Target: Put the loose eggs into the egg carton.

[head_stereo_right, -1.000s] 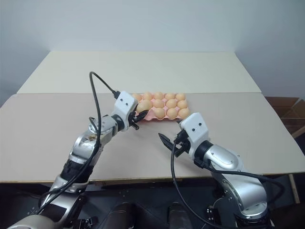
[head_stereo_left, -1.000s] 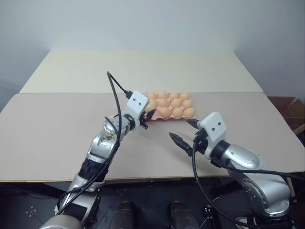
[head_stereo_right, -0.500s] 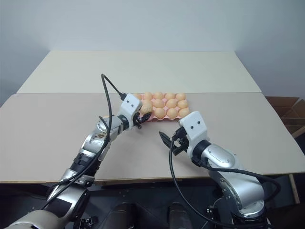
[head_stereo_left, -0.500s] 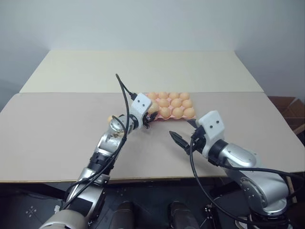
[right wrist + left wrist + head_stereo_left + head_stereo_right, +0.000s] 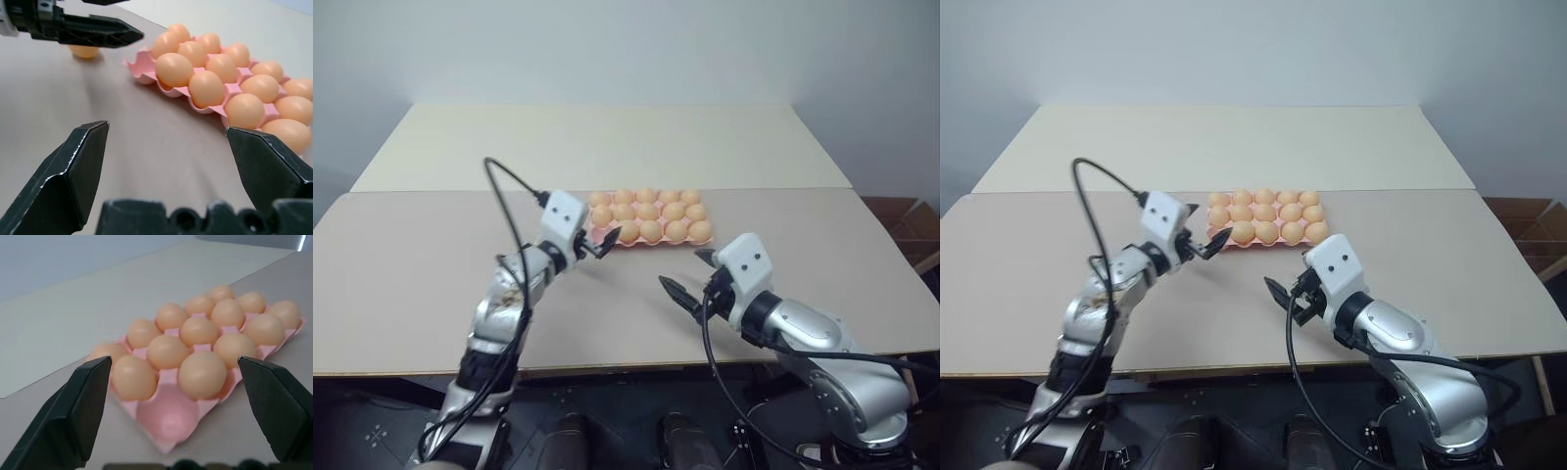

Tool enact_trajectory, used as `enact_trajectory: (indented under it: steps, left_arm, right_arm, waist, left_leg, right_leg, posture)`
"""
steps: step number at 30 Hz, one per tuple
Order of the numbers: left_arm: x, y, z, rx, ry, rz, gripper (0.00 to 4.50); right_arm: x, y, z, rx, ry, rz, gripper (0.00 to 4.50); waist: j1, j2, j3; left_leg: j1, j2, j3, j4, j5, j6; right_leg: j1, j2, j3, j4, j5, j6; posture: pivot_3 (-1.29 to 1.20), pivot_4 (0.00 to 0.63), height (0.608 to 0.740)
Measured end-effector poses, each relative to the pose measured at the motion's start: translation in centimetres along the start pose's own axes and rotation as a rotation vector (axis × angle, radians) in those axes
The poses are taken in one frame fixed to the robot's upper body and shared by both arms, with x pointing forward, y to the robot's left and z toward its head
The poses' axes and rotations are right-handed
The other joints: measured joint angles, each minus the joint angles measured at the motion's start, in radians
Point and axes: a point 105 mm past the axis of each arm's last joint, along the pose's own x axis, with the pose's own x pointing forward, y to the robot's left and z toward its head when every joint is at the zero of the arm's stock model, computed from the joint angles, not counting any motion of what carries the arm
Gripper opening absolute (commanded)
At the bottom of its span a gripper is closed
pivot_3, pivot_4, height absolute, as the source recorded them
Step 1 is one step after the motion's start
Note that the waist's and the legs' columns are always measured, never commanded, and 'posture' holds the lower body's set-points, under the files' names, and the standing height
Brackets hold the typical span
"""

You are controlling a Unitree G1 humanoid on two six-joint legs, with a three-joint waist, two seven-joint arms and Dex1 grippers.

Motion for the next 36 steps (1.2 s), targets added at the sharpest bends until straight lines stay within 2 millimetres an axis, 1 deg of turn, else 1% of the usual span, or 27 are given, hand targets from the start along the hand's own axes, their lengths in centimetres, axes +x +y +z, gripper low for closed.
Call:
enact_trajectory:
  steps: [2,4,6,8,10,16,19,22,25,31,32,33,36]
  left_arm:
    - [-1.6,0.8,-0.8,-0.015,0.030,0.044,4.47]
    - [-2.6,1.0,-1.4,-0.027,0.057,0.084,4.47]
    - [-3.6,1.3,-2.6,-0.051,0.105,0.133,4.47]
    - [-4.0,1.6,-3.4,-0.068,0.148,0.177,4.47]
    - [-4.1,1.9,-3.7,-0.074,0.169,0.206,4.47]
    - [-3.0,3.2,-3.7,-0.128,0.187,0.266,4.47]
    - [-2.9,4.0,-4.5,-0.155,0.215,0.299,4.47]
    - [-2.8,4.2,-5.4,-0.179,0.251,0.311,4.47]
    - [-2.5,4.4,-5.8,-0.194,0.266,0.313,4.47]
    - [-0.6,4.7,-6.4,-0.242,0.278,0.306,4.47]
    - [-0.5,4.7,-6.5,-0.245,0.279,0.307,4.07]
    - [-0.3,4.7,-6.7,-0.250,0.281,0.307,3.87]
    - [0.2,4.7,-6.9,-0.255,0.279,0.304,2.86]
  right_arm:
    - [0.0,0.3,0.1,-0.010,-0.006,0.022,4.50]
    - [-0.1,0.4,0.2,-0.027,-0.011,0.041,4.50]
    - [-0.1,0.6,0.3,-0.034,-0.016,0.059,4.50]
    - [-0.2,0.6,0.4,-0.043,-0.023,0.073,4.50]
    - [-0.1,0.8,0.5,-0.047,-0.033,0.085,4.50]
    - [0.2,1.6,0.3,-0.048,-0.036,0.137,4.50]
    - [0.2,1.6,0.4,-0.059,-0.039,0.142,4.50]
    - [0.2,1.5,0.4,-0.069,-0.036,0.138,4.50]
    - [0.2,1.6,0.4,-0.072,-0.037,0.143,4.50]
    - [0.4,1.9,0.1,-0.063,-0.030,0.159,4.50]
    - [0.4,1.9,0.0,-0.061,-0.026,0.159,4.50]
    - [0.5,1.8,-0.1,-0.059,-0.022,0.159,4.50]
    - [0.5,1.8,-0.1,-0.058,-0.021,0.158,4.50]
  waist:
    - [0.002,0.000,0.000]
    - [0.008,0.000,0.000]
    - [0.010,0.000,0.000]
    - [0.010,0.000,0.000]
    - [0.009,0.000,0.000]
    - [0.007,0.000,0.000]
    - [0.006,0.000,0.000]
    - [0.006,0.000,0.000]
    - [0.006,0.000,0.000]
    - [0.008,-0.001,0.000]
    - [0.008,-0.001,0.000]
    - [0.008,-0.001,0.000]
    - [0.006,-0.001,0.000]
  left_leg:
    - [0.000,0.000,0.000,0.000,0.000,0.000]
    - [0.000,0.000,0.000,0.000,0.000,0.000]
    - [0.000,0.000,0.000,0.000,0.000,0.000]
    - [0.000,0.000,0.000,0.001,0.000,0.000]
    - [0.001,0.000,0.000,0.001,0.000,0.000]
    - [0.000,0.000,0.000,0.001,0.000,0.000]
    - [0.000,0.000,0.000,0.000,0.000,0.000]
    - [0.000,0.000,0.000,0.000,0.000,0.000]
    - [0.000,0.000,0.000,0.000,0.000,0.000]
    - [0.000,-0.001,0.000,0.000,0.000,0.000]
    - [0.000,-0.001,0.000,0.000,0.000,0.000]
    - [0.000,-0.001,0.000,0.000,0.000,0.000]
    - [0.000,-0.001,0.000,0.000,0.000,0.000]
  right_leg:
    - [0.000,0.000,0.000,0.000,0.000,0.000]
    - [0.001,0.000,-0.001,0.000,0.000,0.000]
    - [0.001,-0.001,-0.001,0.000,0.000,0.000]
    - [0.001,-0.001,-0.001,0.000,0.000,0.000]
    - [0.001,0.000,-0.001,0.000,0.000,0.000]
    - [0.001,0.000,-0.001,0.000,0.000,0.000]
    - [0.000,0.000,0.000,0.000,0.000,0.000]
    - [0.000,0.000,-0.001,0.000,0.000,0.000]
    - [0.001,0.000,-0.001,0.000,0.000,0.000]
    - [0.000,0.000,-0.001,0.000,0.000,0.000]
    - [0.000,0.000,-0.001,0.000,0.000,0.000]
    - [0.000,0.000,-0.001,0.000,0.000,0.000]
    - [0.000,0.000,-0.001,0.000,0.000,0.000]
  posture:
    - [0.00,0.150,0.740]
    - [0.00,0.150,0.740]
    - [0.00,0.150,0.740]
    - [0.00,0.150,0.740]
    - [0.00,0.150,0.740]
    - [0.00,0.150,0.740]
    - [0.00,0.150,0.740]
    - [0.00,0.150,0.740]
    - [0.00,0.150,0.740]
    - [0.00,0.150,0.740]
    - [0.00,0.150,0.740]
    - [0.00,0.150,0.740]
    - [0.00,0.150,0.740]
